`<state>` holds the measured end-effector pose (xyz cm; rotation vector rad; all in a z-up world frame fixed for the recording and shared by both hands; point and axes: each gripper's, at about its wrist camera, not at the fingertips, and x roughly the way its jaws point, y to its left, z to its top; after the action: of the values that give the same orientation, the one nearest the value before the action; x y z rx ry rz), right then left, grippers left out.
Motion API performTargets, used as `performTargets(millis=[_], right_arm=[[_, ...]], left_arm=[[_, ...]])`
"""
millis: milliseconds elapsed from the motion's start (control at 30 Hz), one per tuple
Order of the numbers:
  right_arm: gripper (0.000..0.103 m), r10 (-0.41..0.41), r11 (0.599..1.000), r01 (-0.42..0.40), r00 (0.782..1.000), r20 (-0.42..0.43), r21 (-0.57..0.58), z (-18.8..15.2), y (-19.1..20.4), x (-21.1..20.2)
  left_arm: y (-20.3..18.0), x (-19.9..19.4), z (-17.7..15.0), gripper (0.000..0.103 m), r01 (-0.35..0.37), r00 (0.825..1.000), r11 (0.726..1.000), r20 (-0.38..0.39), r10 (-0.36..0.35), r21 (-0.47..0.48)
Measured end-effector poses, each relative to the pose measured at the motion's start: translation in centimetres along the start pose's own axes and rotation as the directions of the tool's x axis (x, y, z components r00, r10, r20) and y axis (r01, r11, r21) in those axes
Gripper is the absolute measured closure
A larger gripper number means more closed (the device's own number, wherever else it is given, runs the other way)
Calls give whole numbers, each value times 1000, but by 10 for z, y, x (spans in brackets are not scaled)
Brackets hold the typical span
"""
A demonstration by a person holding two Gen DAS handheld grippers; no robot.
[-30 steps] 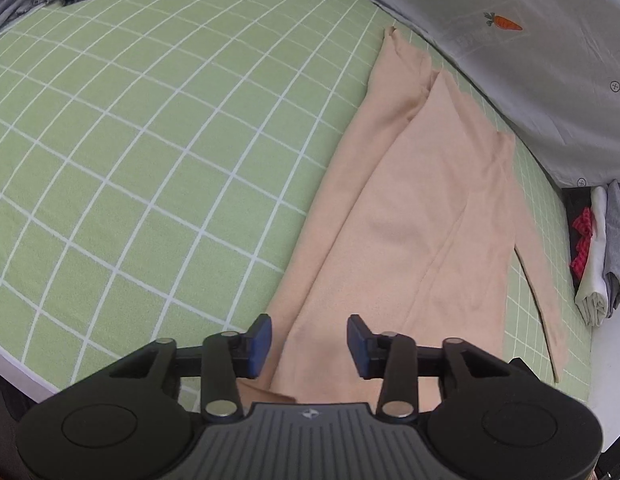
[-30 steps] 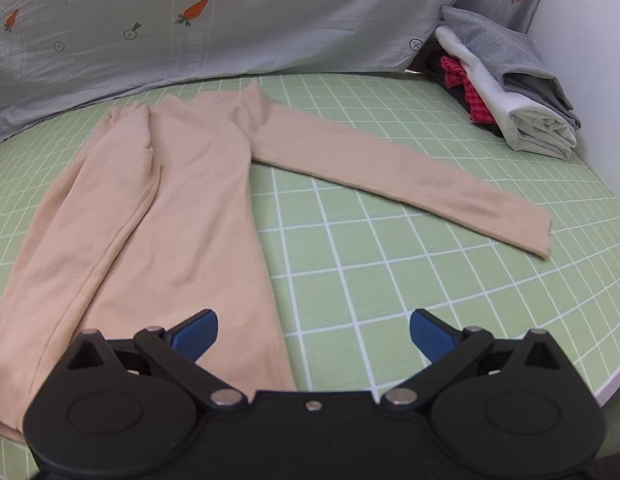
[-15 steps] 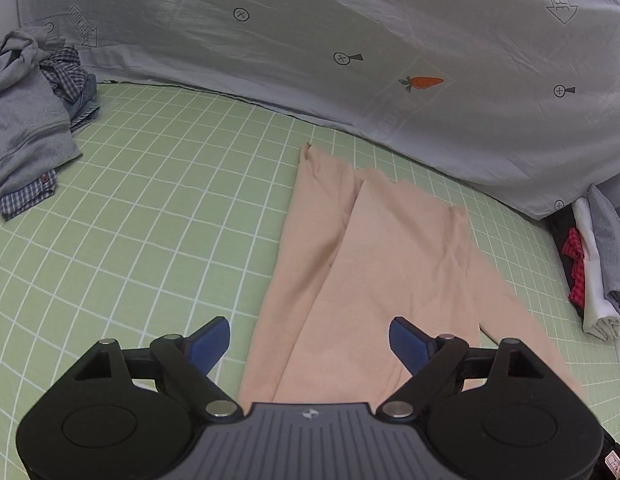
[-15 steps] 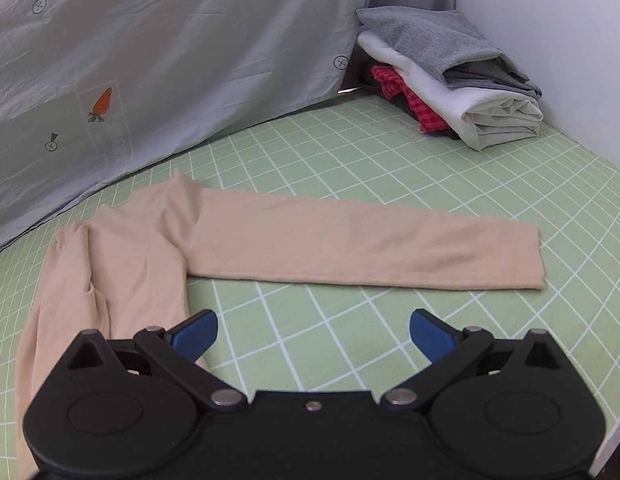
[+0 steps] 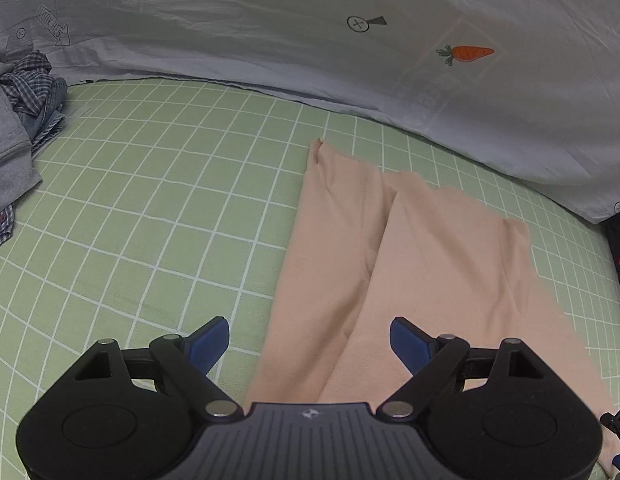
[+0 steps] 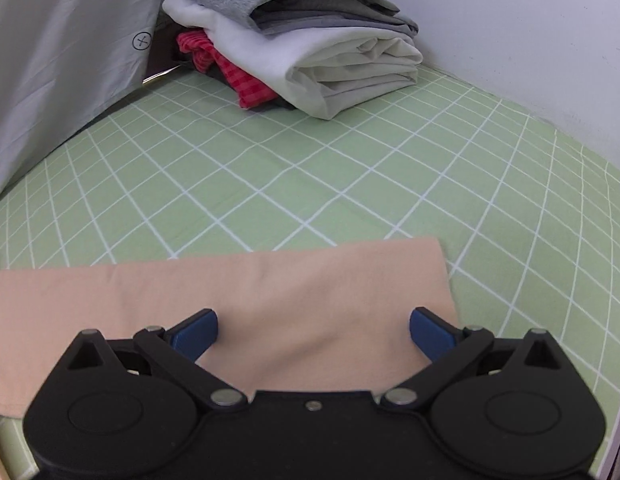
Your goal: Fold clothes
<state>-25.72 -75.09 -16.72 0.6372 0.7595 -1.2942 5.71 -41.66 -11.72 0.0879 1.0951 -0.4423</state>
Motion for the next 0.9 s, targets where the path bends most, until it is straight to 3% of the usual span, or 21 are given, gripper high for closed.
performTargets(millis=[200,367,400,467,533,633,767,900], right_arm=[[0,15,1000,-15,1000,-2,-6,4,-3,3],[2,28,1000,-28,1000,-13,-7,7,0,1],[11,33,999,-33,999,-15,-11,7,0,0],[41,61,997,-61,998,-2,-43,8,5,-7],[93,118,992,-119,993,-19,-38,9,8,-12],[96,189,982,-189,982,-29,-24,11,14,-21],[96,306,947,-302,952,25,-108,14,46,-60],[96,519,847,-514,855,0,-137,11,94,-98]], left_arm=[[3,25,-6,15,-34,996,999,-80,32,-16],[2,24,-5,15,-20,996,1000,-85,18,-14],[1,21,-5,15,-12,997,1000,-77,11,-14],[1,16,-5,15,1,998,1000,-64,-2,-18],[3,11,-7,15,8,998,1000,-55,-10,-25],[5,3,-10,15,18,999,999,-40,-19,-38],[16,-7,-11,15,27,1000,997,-12,-28,-66],[29,-7,-11,15,23,1000,994,-11,-24,-108]])
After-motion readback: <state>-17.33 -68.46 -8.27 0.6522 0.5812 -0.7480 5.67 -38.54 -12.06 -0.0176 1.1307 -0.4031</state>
